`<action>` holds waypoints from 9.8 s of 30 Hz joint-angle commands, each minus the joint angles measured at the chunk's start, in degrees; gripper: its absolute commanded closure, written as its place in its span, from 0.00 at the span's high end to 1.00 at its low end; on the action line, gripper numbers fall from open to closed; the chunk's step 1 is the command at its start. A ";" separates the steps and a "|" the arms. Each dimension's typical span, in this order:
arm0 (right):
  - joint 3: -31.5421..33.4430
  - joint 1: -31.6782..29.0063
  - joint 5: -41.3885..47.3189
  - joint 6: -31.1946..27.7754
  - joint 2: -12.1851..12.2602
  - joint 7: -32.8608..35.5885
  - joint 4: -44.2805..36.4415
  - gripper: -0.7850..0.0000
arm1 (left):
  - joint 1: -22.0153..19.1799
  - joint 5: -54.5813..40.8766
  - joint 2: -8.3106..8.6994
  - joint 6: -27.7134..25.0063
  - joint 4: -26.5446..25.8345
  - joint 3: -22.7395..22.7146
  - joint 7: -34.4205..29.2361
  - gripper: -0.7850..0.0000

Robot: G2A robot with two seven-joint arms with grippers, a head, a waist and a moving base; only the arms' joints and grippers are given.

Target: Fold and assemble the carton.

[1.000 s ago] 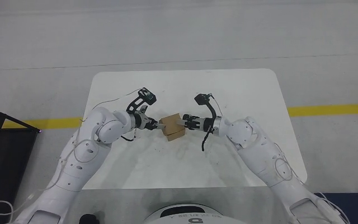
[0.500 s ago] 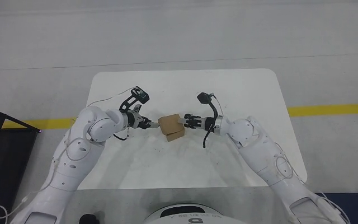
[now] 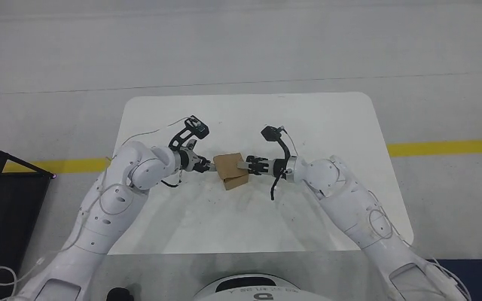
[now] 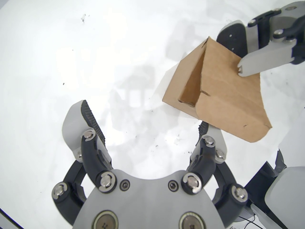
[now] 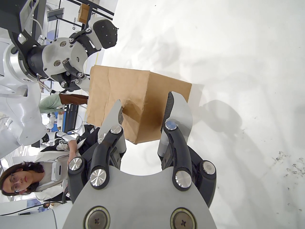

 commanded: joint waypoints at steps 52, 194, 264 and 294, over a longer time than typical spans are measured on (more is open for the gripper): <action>-0.53 -0.90 -1.94 1.91 0.75 0.47 -2.88 0.54 | -6.87 7.25 -0.26 0.10 -6.23 7.29 -15.73 0.53; -3.27 -0.22 -3.85 2.64 1.23 1.09 -4.31 0.32 | -7.60 7.28 -2.59 3.22 -5.17 7.14 -16.32 0.50; -2.13 -1.38 -3.12 1.52 1.77 -0.79 -5.71 0.46 | -7.00 5.02 -2.41 3.62 -4.06 3.98 -13.08 0.57; -2.27 -1.30 -2.51 1.87 1.90 0.12 -5.65 0.40 | -7.53 6.14 -2.86 3.81 -2.02 6.84 -12.33 0.50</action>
